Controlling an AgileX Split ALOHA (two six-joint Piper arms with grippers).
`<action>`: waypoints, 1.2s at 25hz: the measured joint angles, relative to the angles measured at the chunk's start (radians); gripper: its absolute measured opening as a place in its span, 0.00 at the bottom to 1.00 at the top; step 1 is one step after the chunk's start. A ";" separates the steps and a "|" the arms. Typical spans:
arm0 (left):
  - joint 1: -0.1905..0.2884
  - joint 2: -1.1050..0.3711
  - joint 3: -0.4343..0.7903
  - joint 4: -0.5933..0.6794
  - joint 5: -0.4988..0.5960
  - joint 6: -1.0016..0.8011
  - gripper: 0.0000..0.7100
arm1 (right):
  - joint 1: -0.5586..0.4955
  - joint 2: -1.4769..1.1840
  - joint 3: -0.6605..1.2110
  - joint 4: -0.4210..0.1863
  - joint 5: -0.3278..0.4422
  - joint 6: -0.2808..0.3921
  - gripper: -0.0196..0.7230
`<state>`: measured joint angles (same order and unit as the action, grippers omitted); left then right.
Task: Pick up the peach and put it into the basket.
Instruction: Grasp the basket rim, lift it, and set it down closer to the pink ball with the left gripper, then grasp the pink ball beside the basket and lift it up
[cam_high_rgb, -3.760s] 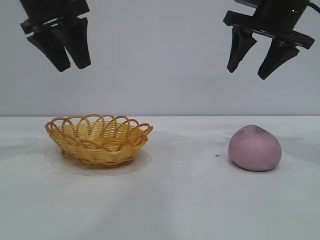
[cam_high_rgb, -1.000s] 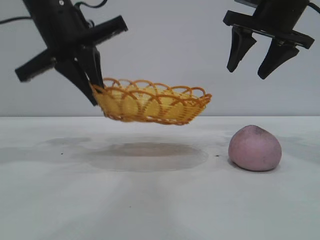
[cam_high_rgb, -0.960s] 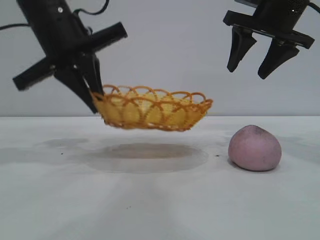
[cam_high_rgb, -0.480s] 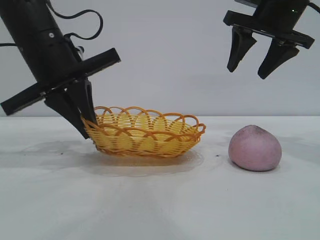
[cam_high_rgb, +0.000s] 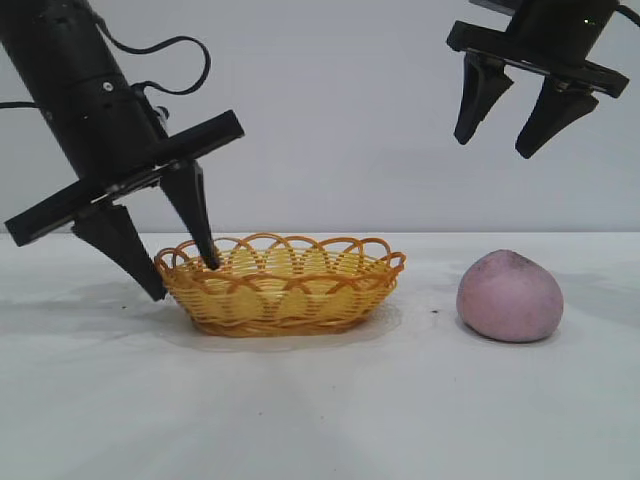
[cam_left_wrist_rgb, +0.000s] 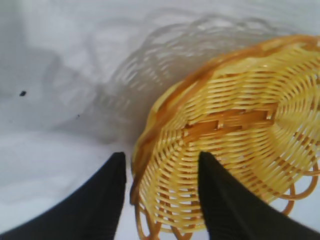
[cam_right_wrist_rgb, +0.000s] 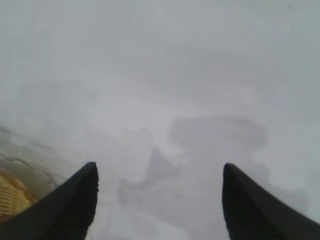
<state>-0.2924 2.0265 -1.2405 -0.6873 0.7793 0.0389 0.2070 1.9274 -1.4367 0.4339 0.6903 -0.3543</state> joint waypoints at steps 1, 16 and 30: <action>0.000 0.000 0.000 0.000 0.004 0.000 0.57 | 0.000 0.000 0.000 0.000 0.000 0.000 0.62; 0.000 -0.065 -0.211 0.475 0.220 -0.029 0.75 | 0.000 0.000 0.000 0.000 0.000 0.000 0.62; 0.062 -0.066 -0.278 0.837 0.331 -0.090 0.75 | 0.000 0.000 0.000 0.000 0.000 0.000 0.62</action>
<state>-0.2303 1.9602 -1.5188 0.1495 1.1106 -0.0506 0.2070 1.9274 -1.4367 0.4339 0.6903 -0.3543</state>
